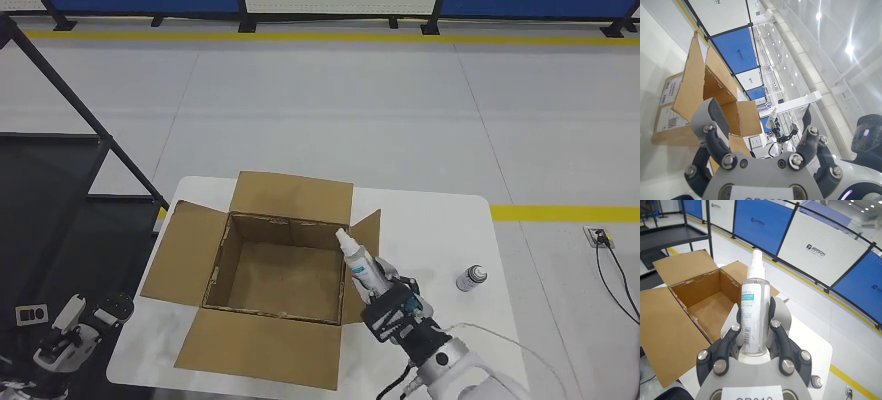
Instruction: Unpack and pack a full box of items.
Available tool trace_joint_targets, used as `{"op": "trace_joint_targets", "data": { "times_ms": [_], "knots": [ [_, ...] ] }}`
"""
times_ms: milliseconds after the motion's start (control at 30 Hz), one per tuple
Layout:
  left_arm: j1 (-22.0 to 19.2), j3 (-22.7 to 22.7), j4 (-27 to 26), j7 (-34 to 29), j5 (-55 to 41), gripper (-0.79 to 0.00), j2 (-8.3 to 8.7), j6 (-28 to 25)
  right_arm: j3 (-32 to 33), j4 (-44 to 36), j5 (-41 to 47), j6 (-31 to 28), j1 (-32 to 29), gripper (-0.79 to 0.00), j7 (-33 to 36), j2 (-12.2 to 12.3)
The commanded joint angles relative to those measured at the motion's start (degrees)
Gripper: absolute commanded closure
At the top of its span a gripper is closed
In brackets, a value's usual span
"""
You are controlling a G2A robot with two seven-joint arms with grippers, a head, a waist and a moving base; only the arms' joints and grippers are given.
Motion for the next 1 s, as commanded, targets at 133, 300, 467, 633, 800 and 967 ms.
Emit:
{"op": "trace_joint_targets", "data": {
  "times_ms": [133, 300, 467, 633, 800, 967],
  "knots": [
    [0.00, 0.00, 0.00, 0.00, 0.00, -0.785, 0.00, 0.00, -14.55, 15.91, 9.74, -0.78, 26.01, 0.000, 14.80, -4.31],
    [0.00, 0.00, 0.00, 0.00, 0.00, -0.785, 0.00, 0.00, -26.04, 34.05, 19.71, 1.83, 45.32, 0.000, 23.47, -10.23],
    [0.00, 0.00, 0.00, 0.00, 0.00, -0.785, 0.00, 0.00, -34.65, 53.57, 30.53, 4.07, 59.23, 0.000, 31.95, -17.26],
    [0.00, 0.00, 0.00, 0.00, 0.00, -0.785, 0.00, 0.00, -39.57, 71.08, 40.07, 3.40, 66.64, 0.000, 35.86, -23.75],
    [0.00, 0.00, 0.00, 0.00, 0.00, -0.785, 0.00, 0.00, -42.54, 84.19, 42.72, 2.68, 69.40, 0.000, 32.65, -28.71],
    [0.00, 0.00, 0.00, 0.00, 0.00, -0.785, 0.00, 0.00, -42.94, 86.23, 43.53, 1.87, 69.53, 0.000, 32.41, -29.58]
  ]
}}
